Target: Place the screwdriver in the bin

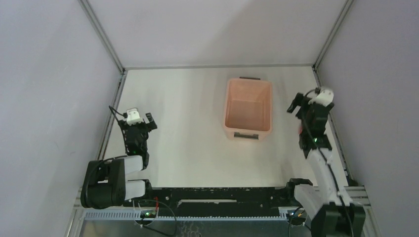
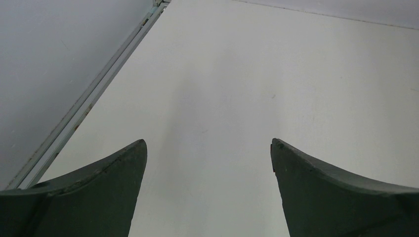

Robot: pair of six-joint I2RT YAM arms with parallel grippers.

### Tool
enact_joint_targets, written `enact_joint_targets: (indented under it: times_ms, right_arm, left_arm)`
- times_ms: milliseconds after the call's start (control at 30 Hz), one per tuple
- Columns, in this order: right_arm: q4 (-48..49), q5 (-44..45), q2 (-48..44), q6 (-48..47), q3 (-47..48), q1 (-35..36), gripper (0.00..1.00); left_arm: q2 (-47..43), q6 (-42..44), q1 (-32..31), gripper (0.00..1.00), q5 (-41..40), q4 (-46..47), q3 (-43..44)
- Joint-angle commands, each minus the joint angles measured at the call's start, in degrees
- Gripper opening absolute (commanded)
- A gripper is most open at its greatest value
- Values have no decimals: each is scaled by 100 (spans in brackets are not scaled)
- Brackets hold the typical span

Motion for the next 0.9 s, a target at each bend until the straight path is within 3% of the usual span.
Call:
enact_joint_targets:
  times_ms: [0, 67, 167, 667, 767, 833, 867]
  right_arm:
    - [-2177, -387, 1469, -5, 1536, -819, 100]
    - [-3141, -633, 2280, -63, 2329, -1161, 100]
    - [-3774, -674, 3170, -348, 3011, -1404, 100]
    - [-3162, -834, 5053, -1181, 3115, -1532, 98]
    - [-3169, -1076, 5337, -1126, 3114, -1597, 92]
    - [-3195, -1274, 5487, -1073, 3110, -1706, 78]
    - [-3218, -1350, 5541, -1039, 3113, -1767, 63]
  left_arm:
    - [-27, 105, -15, 100, -48, 163, 182]
    - [-28, 105, -15, 100, -49, 163, 190]
    - [-27, 108, -15, 100, -43, 162, 187]
    - [-27, 105, -15, 100, -45, 163, 182]
    - [-27, 106, -15, 100, -47, 163, 186]
    - [-31, 105, -15, 100, -48, 157, 188]
    - [-27, 105, -15, 100, -48, 161, 187]
